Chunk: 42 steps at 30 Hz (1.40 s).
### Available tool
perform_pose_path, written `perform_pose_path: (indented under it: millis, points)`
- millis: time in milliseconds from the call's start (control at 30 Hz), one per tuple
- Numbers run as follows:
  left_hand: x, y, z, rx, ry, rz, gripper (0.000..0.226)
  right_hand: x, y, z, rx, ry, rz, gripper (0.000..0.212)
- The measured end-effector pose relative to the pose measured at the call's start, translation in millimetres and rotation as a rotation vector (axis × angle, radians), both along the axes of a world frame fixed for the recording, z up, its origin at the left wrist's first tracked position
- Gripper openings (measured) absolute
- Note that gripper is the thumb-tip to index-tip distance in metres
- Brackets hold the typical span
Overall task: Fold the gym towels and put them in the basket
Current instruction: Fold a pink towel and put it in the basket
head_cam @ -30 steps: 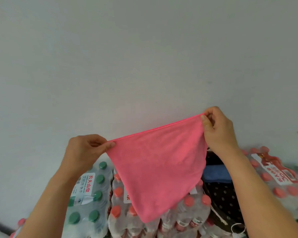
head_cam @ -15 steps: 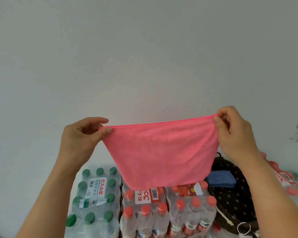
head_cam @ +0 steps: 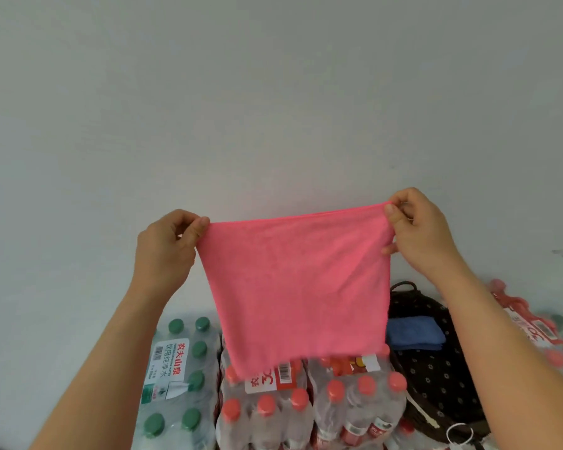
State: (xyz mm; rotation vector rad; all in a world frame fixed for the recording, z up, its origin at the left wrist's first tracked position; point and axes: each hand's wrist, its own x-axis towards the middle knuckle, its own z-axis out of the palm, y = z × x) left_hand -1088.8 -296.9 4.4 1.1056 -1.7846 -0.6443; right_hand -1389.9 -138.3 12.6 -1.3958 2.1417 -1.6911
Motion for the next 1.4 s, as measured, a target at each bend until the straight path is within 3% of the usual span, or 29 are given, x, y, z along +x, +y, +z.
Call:
perform_pose_path:
  millis: [133, 233, 333, 500, 633, 733, 867, 933, 1033, 1200, 1300, 1400]
  points:
    - [-9.2, 10.8, 22.7, -0.091, 0.165, -0.037, 0.015, -3.3, 7.5, 12.3, -0.152, 0.065, 0.001, 0.007]
    - [-1.6, 28.4, 5.7, -0.023, 0.207, -0.134, 0.01, -1.0, 27.1, -12.4, -0.136, 0.162, -0.015, 0.004]
    - [14.2, 48.9, -51.5, 0.165, 0.132, -0.195, 0.009, 8.9, 55.9, -71.5, 0.005, 0.206, -0.002, 0.005]
    - [48.7, 85.2, -163.3, 0.47, -0.192, -0.291, 0.02, 34.7, 109.9, -190.2, 0.312, 0.168, 0.108, 0.013]
    - [63.9, 104.3, -199.3, 0.563, -0.322, -0.341, 0.016, 48.1, 138.6, -230.0, 0.434, 0.115, 0.104, 0.016]
    - [63.3, 110.5, -200.4, 0.574, -0.337, -0.379, 0.014, 48.6, 147.7, -232.3, 0.462, 0.125, 0.09, 0.014]
    - [60.8, 111.5, -201.5, 0.643, -0.222, -0.354, 0.011, 48.8, 155.2, -232.9, 0.458, 0.14, 0.063, 0.015]
    - [60.0, 113.5, -202.1, 0.668, -0.136, -0.277, 0.018, 52.5, 157.1, -228.9, 0.465, 0.032, 0.046, 0.013]
    - [57.5, 119.7, -203.7, 0.662, -0.08, -0.16, 0.025, 63.2, 155.1, -221.7, 0.482, -0.345, 0.057, 0.007]
    - [53.5, 126.6, -210.0, 0.618, -0.085, -0.062, 0.014, 75.3, 144.0, -224.8, 0.317, -0.877, -0.184, 0.017]
    - [54.5, 130.8, -213.7, 0.713, 0.023, 0.019, 0.024, 82.2, 141.5, -231.8, 0.31, -0.895, -0.294, 0.024]
    - [61.9, 126.9, -219.1, 0.927, 0.183, 0.022, 0.029, 86.9, 142.3, -240.0, 0.449, -0.839, -0.206, 0.021]
